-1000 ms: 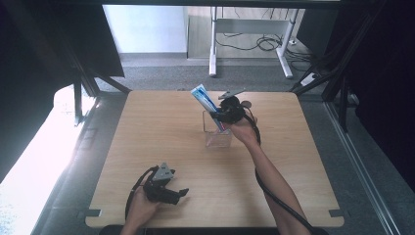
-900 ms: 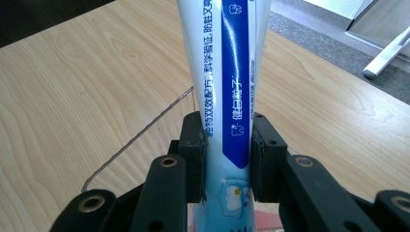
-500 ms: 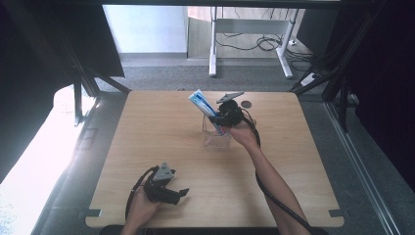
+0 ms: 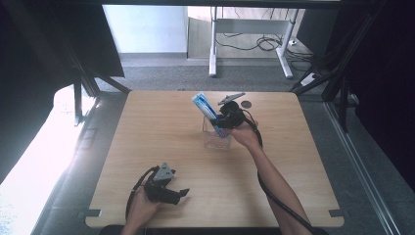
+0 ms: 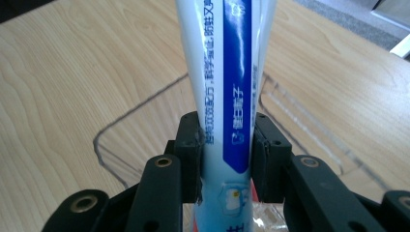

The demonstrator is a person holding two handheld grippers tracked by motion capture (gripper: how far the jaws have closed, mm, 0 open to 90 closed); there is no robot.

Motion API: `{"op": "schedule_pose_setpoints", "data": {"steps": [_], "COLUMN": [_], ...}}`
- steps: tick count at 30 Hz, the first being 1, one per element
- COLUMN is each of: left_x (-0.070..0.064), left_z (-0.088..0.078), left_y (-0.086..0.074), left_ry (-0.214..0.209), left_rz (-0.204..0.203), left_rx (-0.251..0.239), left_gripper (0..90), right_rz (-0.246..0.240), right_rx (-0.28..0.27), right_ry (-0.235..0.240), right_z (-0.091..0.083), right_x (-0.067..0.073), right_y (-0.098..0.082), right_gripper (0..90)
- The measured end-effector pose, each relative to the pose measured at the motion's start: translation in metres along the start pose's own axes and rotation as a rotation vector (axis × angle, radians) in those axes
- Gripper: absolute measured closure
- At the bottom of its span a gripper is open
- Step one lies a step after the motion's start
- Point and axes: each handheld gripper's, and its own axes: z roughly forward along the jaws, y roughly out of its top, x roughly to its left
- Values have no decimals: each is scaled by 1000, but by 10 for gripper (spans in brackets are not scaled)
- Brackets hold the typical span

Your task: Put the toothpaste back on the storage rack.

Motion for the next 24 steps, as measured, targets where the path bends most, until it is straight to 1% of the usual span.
{"op": "schedule_pose_setpoints", "data": {"steps": [4, 16, 21, 24], "left_x": [0, -1, -1, -1], "left_z": [1, 1, 1, 2], "left_y": [0, 0, 0, 0], "left_ry": [-1, 0, -1, -1], "left_rz": [2, 6, 8, 9], "left_rx": [2, 7, 7, 8], "left_gripper": [132, 132, 132, 132], "right_rz": [1, -18, -31, -27], "right_rx": [-5, 20, 34, 30], "right_ry": [8, 17, 17, 20], "right_z": [0, 0, 0, -1], "right_x": [0, 3, 4, 5], "right_y": [-2, -5, -7, -8], "right_gripper": [682, 669, 652, 627]}}
